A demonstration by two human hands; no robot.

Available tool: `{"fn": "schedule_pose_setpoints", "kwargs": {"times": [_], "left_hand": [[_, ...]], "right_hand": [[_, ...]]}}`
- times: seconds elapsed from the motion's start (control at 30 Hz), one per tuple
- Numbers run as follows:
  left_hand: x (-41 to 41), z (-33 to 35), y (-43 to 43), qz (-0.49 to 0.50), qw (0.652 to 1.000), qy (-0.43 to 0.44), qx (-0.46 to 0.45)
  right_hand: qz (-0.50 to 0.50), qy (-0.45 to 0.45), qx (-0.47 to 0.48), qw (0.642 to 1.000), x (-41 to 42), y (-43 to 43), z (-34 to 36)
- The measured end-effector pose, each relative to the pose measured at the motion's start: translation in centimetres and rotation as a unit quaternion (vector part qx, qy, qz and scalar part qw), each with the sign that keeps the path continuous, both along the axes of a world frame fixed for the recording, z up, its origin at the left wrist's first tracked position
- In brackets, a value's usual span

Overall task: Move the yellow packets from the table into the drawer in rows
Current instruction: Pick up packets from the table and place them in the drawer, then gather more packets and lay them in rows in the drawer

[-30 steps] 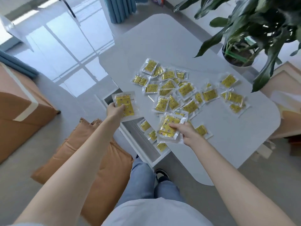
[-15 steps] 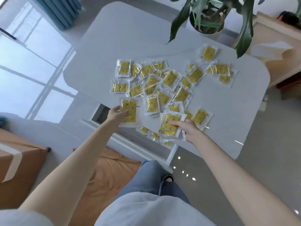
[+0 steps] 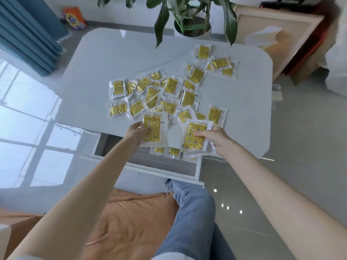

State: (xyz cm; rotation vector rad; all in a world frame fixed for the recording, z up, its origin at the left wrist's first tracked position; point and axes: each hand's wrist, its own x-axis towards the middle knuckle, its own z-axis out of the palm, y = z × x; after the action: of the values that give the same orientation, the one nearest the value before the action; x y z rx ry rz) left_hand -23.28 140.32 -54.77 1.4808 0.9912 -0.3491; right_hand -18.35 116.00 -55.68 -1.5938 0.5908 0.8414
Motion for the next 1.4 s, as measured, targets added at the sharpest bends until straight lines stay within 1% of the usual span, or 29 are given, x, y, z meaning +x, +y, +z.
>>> {"fn": "schedule_pose_setpoints", "kwargs": {"times": [0.1,0.23,0.33,0.43,0.53,0.63,0.73,0.83,0.93,1.03,1.23,1.33,1.4], "left_hand": [[-0.8,-0.6,-0.5,-0.013,1.000,-0.026,0.001],[-1.8,-2.5,-0.2,-0.041,0.999,-0.028,0.015],[-2.7,-5.4,1.0,-0.066,0.997,-0.003,0.035],[-2.9,-8.7,2.8,-0.095,0.995,0.021,0.035],[-2.2,-12.2,5.3,-0.134,0.990,0.013,0.034],[-0.3,-15.4,7.8,-0.163,0.985,-0.039,0.039],[2.2,-18.4,10.2,-0.176,0.975,-0.122,0.054],[4.5,-21.1,11.7,-0.181,0.963,-0.183,0.075],[6.6,-23.3,12.7,-0.175,0.949,-0.256,0.055],[7.8,-24.4,13.3,-0.170,0.936,-0.307,0.033],[8.4,-26.1,14.3,-0.173,0.917,-0.359,0.021],[6.7,-26.8,14.7,-0.162,0.909,-0.384,0.014],[4.9,-27.4,15.2,-0.163,0.904,-0.394,0.005]], "right_hand": [[-0.003,0.005,-0.004,1.000,-1.4,-0.4,-0.8],[0.001,0.015,0.007,1.000,-2.6,0.3,-3.7],[0.012,0.029,0.013,0.999,-3.1,1.5,-6.5],[0.032,0.047,0.032,0.998,-3.0,3.0,-9.8],[0.050,0.045,0.068,0.995,-1.9,5.0,-13.1],[0.026,-0.008,0.078,0.997,0.3,7.6,-16.6],[-0.011,-0.074,0.094,0.993,2.8,10.2,-19.0],[-0.044,-0.139,0.089,0.985,4.5,11.9,-21.3],[-0.077,-0.199,0.083,0.973,5.5,13.3,-23.1],[-0.095,-0.244,0.066,0.963,5.7,14.5,-23.7],[-0.138,-0.313,0.096,0.935,4.7,16.7,-24.6],[-0.156,-0.312,0.119,0.930,2.6,17.9,-24.9],[-0.151,-0.304,0.118,0.933,0.8,18.3,-25.2]]}}
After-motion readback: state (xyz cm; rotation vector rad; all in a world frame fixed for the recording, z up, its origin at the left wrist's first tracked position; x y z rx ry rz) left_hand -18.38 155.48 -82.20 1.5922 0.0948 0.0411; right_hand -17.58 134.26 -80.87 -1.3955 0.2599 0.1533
